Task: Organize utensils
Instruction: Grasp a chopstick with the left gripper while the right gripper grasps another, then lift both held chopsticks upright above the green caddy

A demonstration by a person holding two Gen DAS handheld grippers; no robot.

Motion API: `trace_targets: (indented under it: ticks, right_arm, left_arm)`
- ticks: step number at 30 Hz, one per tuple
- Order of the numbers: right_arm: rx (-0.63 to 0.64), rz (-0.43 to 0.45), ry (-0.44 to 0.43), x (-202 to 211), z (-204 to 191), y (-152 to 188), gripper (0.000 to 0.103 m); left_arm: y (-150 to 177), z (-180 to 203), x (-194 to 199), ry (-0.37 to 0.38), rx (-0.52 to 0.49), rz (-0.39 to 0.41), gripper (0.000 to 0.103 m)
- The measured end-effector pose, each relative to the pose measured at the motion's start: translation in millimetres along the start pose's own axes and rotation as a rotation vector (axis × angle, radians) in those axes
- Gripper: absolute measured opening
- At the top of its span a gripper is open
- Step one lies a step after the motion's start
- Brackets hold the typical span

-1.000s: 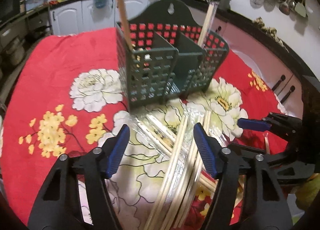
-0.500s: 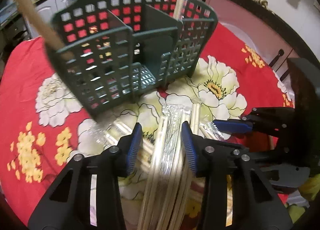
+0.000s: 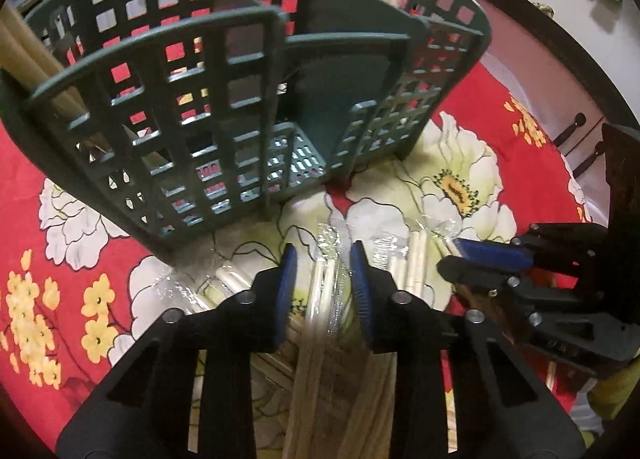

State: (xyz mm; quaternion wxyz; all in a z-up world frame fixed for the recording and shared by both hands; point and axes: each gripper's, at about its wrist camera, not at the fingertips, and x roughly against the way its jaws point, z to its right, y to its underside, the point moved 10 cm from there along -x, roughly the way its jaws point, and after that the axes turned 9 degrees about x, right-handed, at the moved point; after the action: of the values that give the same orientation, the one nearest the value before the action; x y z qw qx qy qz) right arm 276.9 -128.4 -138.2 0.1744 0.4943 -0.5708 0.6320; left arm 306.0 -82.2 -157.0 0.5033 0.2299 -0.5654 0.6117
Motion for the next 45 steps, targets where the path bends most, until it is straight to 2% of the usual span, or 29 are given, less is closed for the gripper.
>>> trace_targets:
  ticks: [4,9,14,21,29,33,34,45]
  right_arm:
    - [-0.002,-0.008,0.0,0.3,5.1,-2.2,0.012]
    - [-0.018,-0.015,-0.017,-0.7,6.4,-12.2,0.009]
    - [-0.044,0.021,-0.044,13.5,14.4,-26.5,0.008]
    - [0.009,0.116,-0.049,51.4,4.1,-49.1,0.007]
    - [0.127,0.263,-0.029,101.8,-20.4,-82.5,0.006]
    - [0.158,0.323,-0.012,119.8,-27.8,-88.4,0.006]
    - [0.161,0.341,-0.011,124.5,-28.8,-90.8,0.006]
    - [0.202,0.47,0.029,160.6,-37.3,-106.7,0.005]
  left_arm:
    - [-3.8,-9.4,0.5,0.016,0.035,-0.002,0.009]
    - [-4.6,-16.5,11.5,0.021,0.05,0.015,0.008]
    - [-6.4,-22.3,35.2,0.035,0.062,0.06,0.007]
    - [-18.5,-15.9,69.9,0.051,0.058,0.137,0.006]
    - [-39.6,-1.0,127.4,0.075,0.032,0.272,0.006]
    - [-45.2,4.7,149.5,0.08,0.017,0.322,0.005]
    - [-46.8,5.2,156.7,0.082,0.014,0.336,0.002]
    - [-63.2,25.9,195.0,0.104,-0.007,0.445,0.002]
